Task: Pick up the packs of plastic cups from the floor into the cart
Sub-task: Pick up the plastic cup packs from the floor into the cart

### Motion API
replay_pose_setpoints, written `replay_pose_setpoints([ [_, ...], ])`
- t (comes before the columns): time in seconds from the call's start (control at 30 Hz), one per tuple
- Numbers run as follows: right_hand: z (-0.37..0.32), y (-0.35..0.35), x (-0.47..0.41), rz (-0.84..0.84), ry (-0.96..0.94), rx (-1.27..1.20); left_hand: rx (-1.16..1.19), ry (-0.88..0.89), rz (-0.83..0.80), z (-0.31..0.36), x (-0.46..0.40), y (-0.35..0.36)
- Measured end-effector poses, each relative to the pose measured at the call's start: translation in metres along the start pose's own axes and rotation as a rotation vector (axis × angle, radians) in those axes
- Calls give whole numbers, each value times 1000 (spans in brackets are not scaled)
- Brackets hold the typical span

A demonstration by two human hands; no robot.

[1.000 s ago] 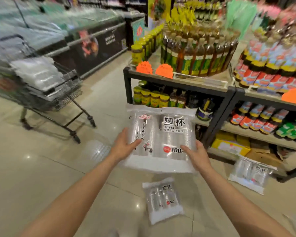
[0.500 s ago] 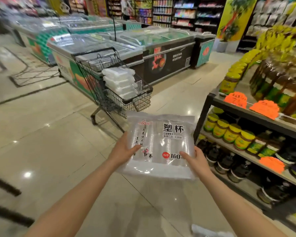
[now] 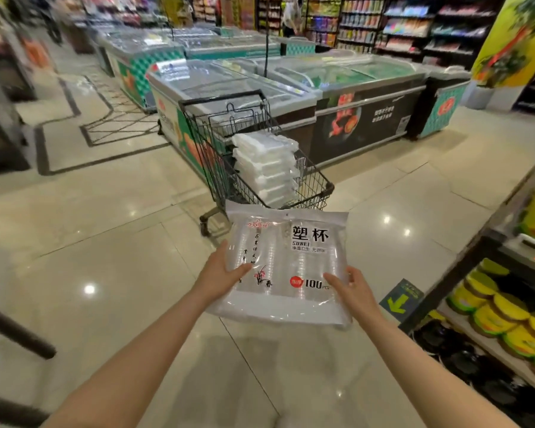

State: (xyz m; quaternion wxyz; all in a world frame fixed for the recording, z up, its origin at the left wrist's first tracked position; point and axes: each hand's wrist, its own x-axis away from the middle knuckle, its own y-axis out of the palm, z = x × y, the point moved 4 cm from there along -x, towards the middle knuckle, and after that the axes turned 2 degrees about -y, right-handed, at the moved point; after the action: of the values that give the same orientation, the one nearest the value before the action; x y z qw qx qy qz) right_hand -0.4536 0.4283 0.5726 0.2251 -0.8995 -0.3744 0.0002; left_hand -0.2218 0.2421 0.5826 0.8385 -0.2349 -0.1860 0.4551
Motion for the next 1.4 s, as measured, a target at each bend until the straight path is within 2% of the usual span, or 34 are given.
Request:
replay_pose_setpoints([
  [0.33, -57, 35, -179, -88, 1, 15, -9, -9, 55, 19, -157, -22],
  [0.43, -71, 56, -222, -83, -4, 8, -14, -46, 49, 2, -210, -33],
  [0.63, -97, 103, -305, -33, -11, -9, -19, 33, 25, 4, -323, -60],
  [0.9, -129, 146, -400, 86, 105, -74, -60, 119, -170, 16, -489, -85],
  [1.03, -130, 146, -441, 147, 140, -31, 14, 21, -320, 14, -553, -73],
  [1.2, -123, 131, -486, 217, 185, 23, -36, 63, -413, 26, -609, -37],
  [1.3, -122, 122, -514, 279, 148, 12, -61, 90, -470, 31, -634, -14],
  [1.4, -134, 104, -543, 389, 21, 267, -123, 169, -516, 38, -653, 5],
])
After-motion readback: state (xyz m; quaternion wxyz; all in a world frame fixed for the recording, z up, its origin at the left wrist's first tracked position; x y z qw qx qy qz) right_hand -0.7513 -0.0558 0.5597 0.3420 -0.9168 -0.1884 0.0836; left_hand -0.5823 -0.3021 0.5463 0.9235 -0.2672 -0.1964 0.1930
